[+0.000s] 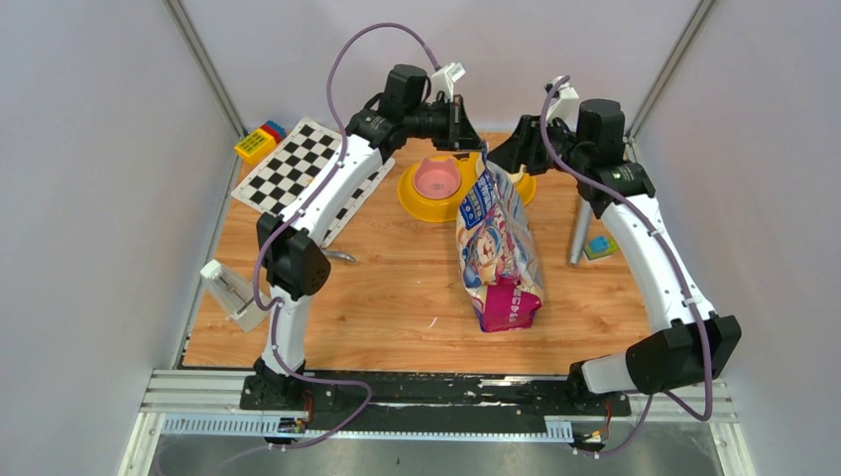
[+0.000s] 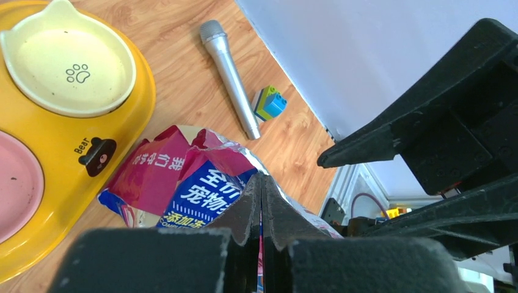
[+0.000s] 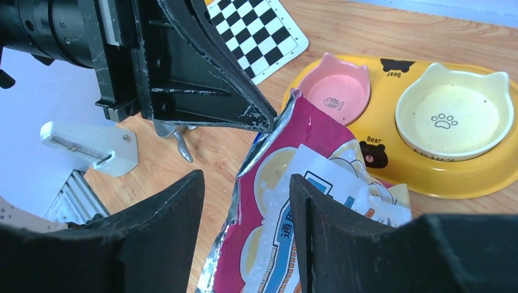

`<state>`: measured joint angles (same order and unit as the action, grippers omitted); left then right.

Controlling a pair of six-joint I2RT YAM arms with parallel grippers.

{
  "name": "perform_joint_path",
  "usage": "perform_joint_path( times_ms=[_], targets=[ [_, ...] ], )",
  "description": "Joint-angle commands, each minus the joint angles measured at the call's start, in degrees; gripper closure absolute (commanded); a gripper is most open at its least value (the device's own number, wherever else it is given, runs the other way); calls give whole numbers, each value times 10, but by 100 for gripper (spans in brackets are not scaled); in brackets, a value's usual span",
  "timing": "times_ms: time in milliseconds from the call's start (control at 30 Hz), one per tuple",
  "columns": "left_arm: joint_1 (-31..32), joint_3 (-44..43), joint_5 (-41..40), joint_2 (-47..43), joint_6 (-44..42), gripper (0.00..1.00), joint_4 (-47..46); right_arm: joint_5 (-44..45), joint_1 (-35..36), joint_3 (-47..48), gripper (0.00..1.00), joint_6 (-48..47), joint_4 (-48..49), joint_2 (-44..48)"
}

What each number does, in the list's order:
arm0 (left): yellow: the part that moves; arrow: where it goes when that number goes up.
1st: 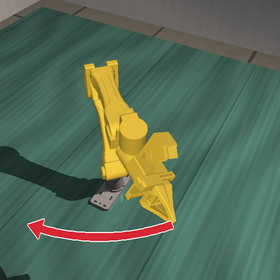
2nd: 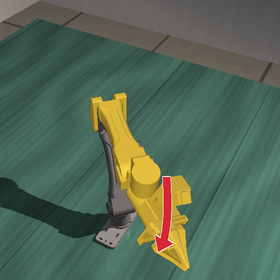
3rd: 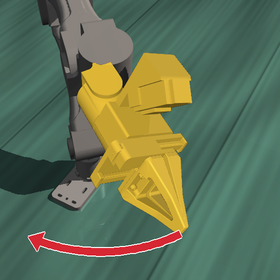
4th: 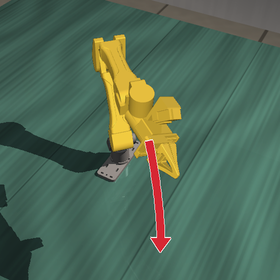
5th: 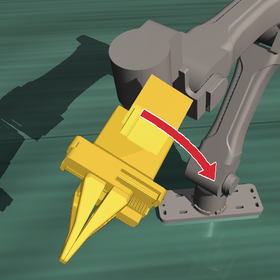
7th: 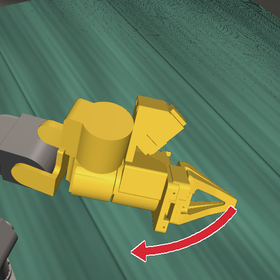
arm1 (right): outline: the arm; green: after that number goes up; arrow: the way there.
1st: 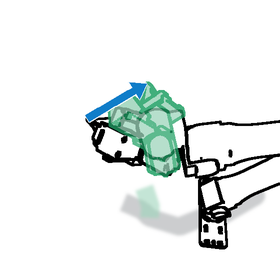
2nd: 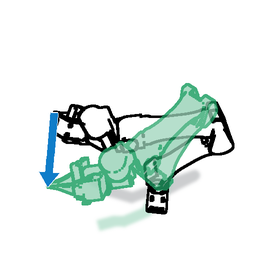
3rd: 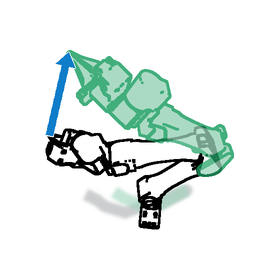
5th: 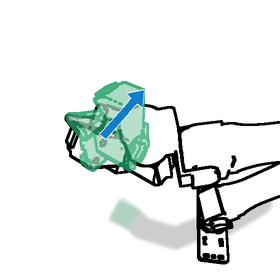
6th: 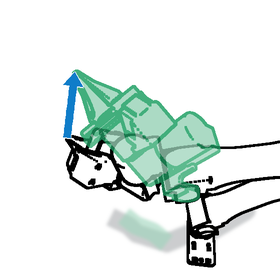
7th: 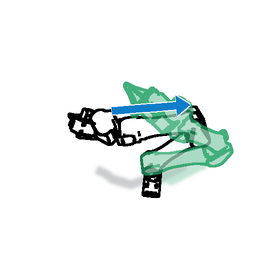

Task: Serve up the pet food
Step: Open the pet food bag at the center of the board.

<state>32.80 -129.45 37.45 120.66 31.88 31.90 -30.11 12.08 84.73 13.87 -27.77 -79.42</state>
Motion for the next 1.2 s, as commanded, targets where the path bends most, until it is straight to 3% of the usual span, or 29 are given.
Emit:
perform_joint_path(
  times_ms=[0, 300, 733, 1167],
  targets=[
    [1, 12, 11, -9, 1, 100, 4, -19, -8, 30, 47, 38, -14, -25],
    [2, 18, 24, -17, 9, 100, -4, -96, -58, 42, 56, 100, -4, -79],
    [3, 18, 22, -14, 8, 100, -3, -186, -65, 39, 55, 145, 38, -92],
    [8, 17, 21, -15, 5, 100, 0, -194, -65, 42, 60, 157, 48, -111]
  ],
)
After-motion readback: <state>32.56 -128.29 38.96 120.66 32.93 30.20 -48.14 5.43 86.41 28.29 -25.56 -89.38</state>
